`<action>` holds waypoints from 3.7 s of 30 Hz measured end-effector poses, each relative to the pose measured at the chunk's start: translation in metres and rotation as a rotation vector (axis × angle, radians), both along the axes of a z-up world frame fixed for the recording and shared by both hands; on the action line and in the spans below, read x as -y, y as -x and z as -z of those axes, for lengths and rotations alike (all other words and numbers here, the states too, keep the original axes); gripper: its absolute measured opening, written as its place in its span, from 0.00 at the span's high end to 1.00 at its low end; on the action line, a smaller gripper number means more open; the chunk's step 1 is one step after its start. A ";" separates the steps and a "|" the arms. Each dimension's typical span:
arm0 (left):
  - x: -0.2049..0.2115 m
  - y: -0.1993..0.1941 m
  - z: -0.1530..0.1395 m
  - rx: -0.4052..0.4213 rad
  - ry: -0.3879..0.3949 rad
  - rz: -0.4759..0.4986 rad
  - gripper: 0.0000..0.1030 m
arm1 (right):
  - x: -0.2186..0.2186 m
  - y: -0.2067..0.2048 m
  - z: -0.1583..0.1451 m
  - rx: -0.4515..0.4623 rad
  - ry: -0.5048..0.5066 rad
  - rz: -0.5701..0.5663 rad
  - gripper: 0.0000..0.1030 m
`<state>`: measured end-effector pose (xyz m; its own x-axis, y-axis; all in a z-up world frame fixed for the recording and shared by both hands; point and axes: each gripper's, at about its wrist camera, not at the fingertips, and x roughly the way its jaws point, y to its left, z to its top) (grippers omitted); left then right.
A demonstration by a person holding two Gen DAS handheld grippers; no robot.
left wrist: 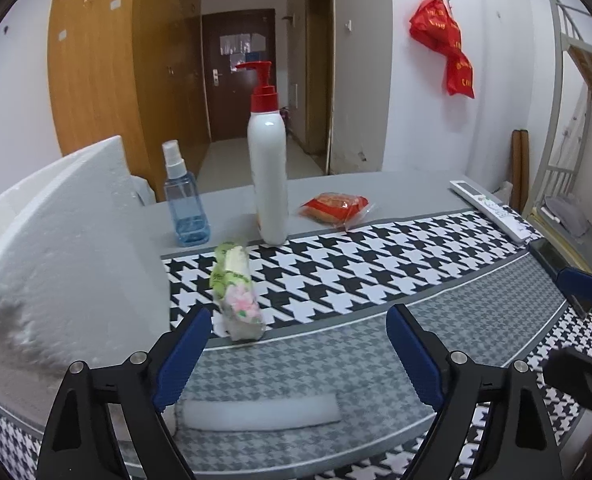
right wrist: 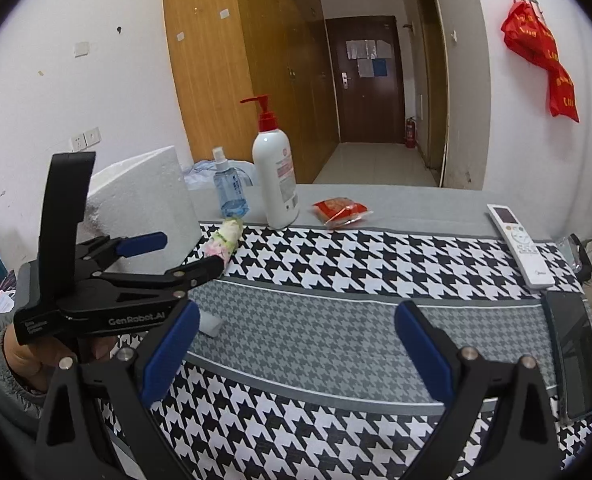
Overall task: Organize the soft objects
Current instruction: 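Lower the left tool onto the green-and-pink wrapped bundle and close on it, then lift the bundle with the left tool while the right tool closes on the white foam tube, then carry the bundle and foam tube above the foam box with both tools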
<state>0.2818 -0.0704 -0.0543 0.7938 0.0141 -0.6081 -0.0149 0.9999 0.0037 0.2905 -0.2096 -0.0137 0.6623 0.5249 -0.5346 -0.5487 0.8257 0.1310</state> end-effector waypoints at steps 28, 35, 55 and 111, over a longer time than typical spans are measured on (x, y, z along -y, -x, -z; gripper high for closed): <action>-0.042 -0.050 0.045 -0.160 -0.031 -0.151 0.42 | -0.004 -0.011 0.008 -0.036 0.004 -0.018 0.03; -0.044 -0.051 0.047 -0.168 -0.014 -0.134 0.72 | -0.011 -0.012 0.010 -0.043 0.031 -0.022 0.03; -0.053 0.014 0.011 -0.004 0.003 -0.033 0.79 | -0.072 -0.033 0.028 -0.131 0.124 -0.176 0.14; -0.068 0.088 -0.024 0.119 0.082 0.000 0.79 | -0.090 0.023 0.022 -0.106 0.244 -0.358 0.87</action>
